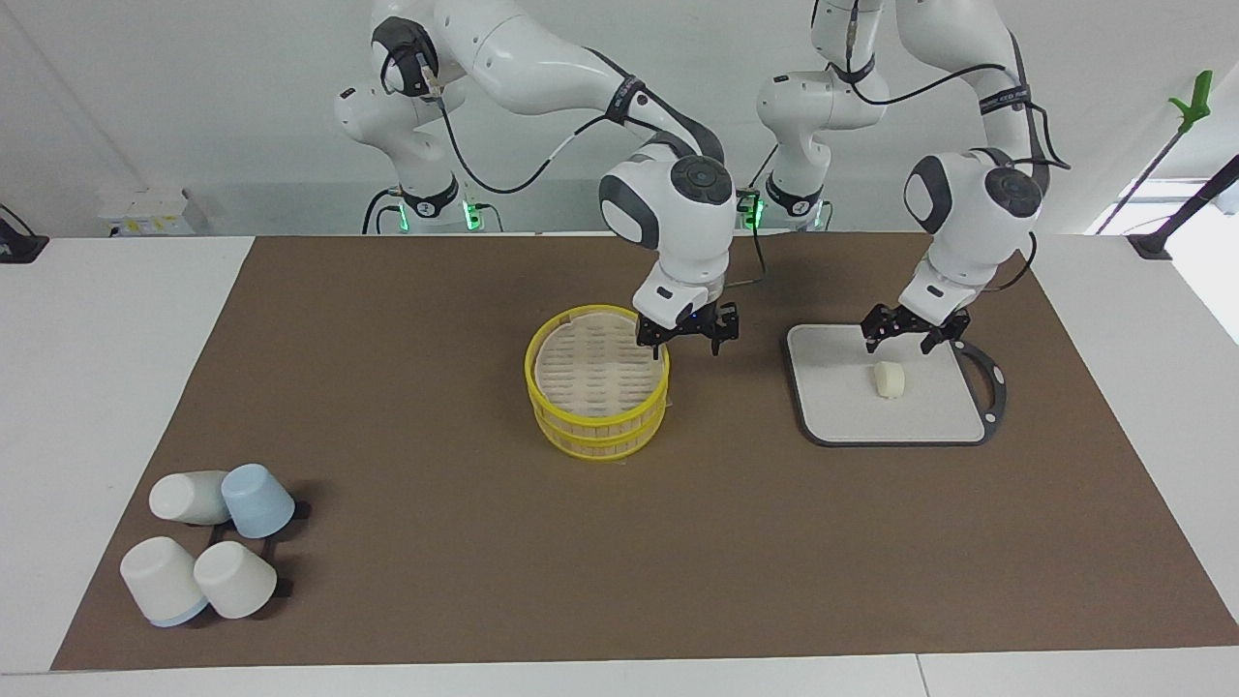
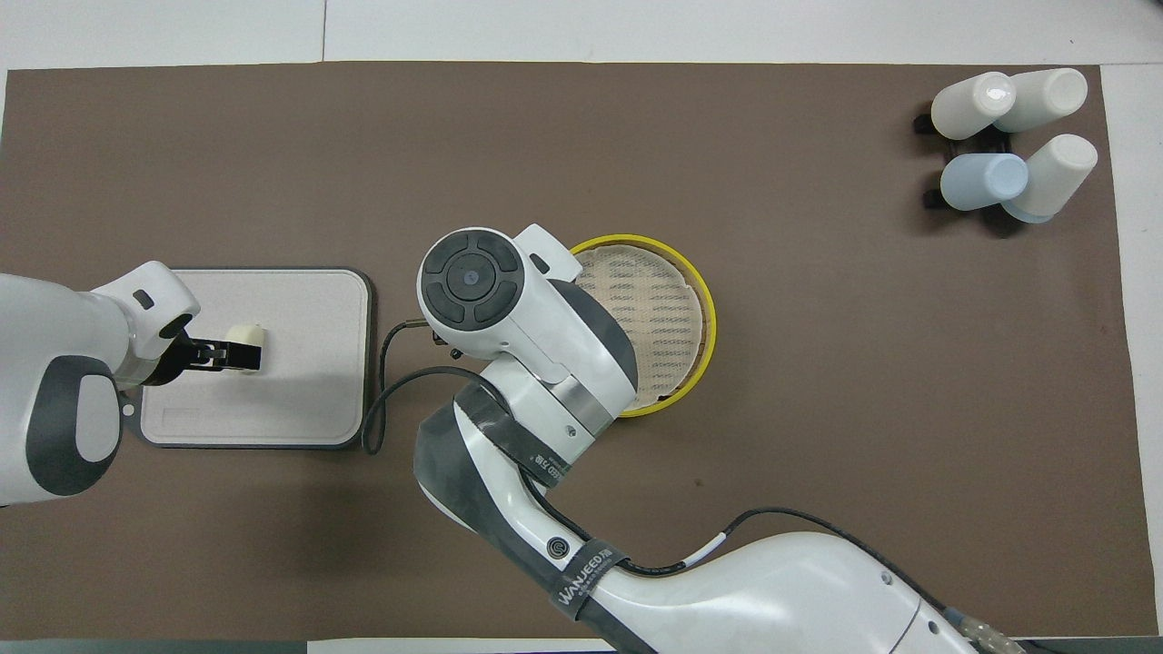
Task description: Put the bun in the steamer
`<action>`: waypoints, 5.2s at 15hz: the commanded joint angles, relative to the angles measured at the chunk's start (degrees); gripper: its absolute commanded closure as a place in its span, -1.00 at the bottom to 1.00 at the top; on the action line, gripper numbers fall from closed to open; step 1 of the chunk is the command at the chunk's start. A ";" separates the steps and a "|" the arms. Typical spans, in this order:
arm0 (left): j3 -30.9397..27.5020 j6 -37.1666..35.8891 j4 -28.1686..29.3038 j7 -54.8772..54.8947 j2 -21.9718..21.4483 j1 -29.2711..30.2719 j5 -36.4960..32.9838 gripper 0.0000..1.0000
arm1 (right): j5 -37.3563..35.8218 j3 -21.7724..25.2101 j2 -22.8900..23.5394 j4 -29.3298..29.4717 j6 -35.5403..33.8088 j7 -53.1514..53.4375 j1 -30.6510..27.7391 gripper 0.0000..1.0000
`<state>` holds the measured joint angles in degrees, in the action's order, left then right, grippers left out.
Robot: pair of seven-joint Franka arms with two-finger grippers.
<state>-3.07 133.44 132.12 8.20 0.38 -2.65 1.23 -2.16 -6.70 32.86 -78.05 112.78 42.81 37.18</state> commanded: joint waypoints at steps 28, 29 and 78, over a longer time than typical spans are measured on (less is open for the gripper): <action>0.34 -11.56 -39.39 -56.53 22.02 -40.22 4.83 0.32 | -5.66 0.64 -13.35 -2.45 -31.05 -40.25 -29.17 1.00; 0.43 -9.63 -38.00 -57.07 23.16 -41.55 3.79 0.32 | -5.57 0.64 -13.44 -2.72 -30.70 -40.34 -29.88 1.00; -0.10 -49.51 -39.83 -8.12 -3.19 -3.86 -2.38 -1.00 | 2.96 -0.06 -7.73 -13.71 10.61 -10.29 -2.38 1.00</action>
<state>-2.38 85.36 94.01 -1.00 -3.43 -5.72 -0.61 0.06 -6.71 25.68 -89.61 120.21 31.50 34.89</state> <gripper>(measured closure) 0.000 0.916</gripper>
